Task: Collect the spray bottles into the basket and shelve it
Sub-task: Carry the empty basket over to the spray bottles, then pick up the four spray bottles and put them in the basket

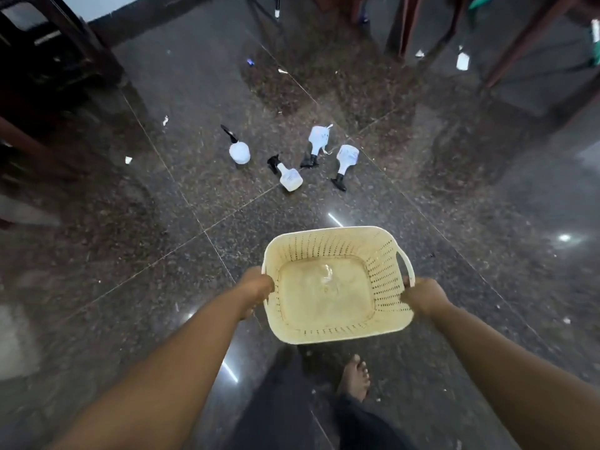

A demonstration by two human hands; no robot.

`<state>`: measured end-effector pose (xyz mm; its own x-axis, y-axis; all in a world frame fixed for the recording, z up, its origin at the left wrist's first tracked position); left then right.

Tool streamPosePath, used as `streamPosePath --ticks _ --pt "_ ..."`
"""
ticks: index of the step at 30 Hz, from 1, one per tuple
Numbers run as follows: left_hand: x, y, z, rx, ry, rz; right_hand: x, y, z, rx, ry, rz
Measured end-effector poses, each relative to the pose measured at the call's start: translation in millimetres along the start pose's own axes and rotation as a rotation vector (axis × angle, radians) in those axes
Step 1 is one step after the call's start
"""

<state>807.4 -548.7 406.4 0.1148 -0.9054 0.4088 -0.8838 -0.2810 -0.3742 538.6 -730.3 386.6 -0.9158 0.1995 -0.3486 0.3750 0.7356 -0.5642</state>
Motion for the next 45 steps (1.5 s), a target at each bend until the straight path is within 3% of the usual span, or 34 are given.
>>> streamPosePath --ticks 11,20,26,38,45 --pt "148.7 -77.9 143.4 -0.169 0.120 0.234 -130.0 -17.0 129.4 0.040 0.150 0.095" --pt "239.2 -68.2 276.8 -0.190 0.066 0.372 -166.8 -24.5 259.8 -0.025 0.206 0.098" --pt "253.9 -30.4 369.2 -0.224 0.057 0.594 -154.6 -10.9 340.5 -0.051 0.311 0.050" --pt "254.8 29.0 563.5 -0.321 0.086 0.677 -119.7 65.6 484.2 -0.129 0.495 0.109" --pt "254.0 23.0 607.8 -0.352 0.157 0.729 -126.4 88.7 519.5 0.031 0.474 0.062"
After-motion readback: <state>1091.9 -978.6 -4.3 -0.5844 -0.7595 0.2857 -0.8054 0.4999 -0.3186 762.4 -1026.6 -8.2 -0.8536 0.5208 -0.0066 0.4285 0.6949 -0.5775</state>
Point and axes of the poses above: each hand's wrist, its own z-axis towards the middle knuckle, its own y-axis out of the palm, x = y × z, the point moved 1 cm from there along z, towards the middle knuckle
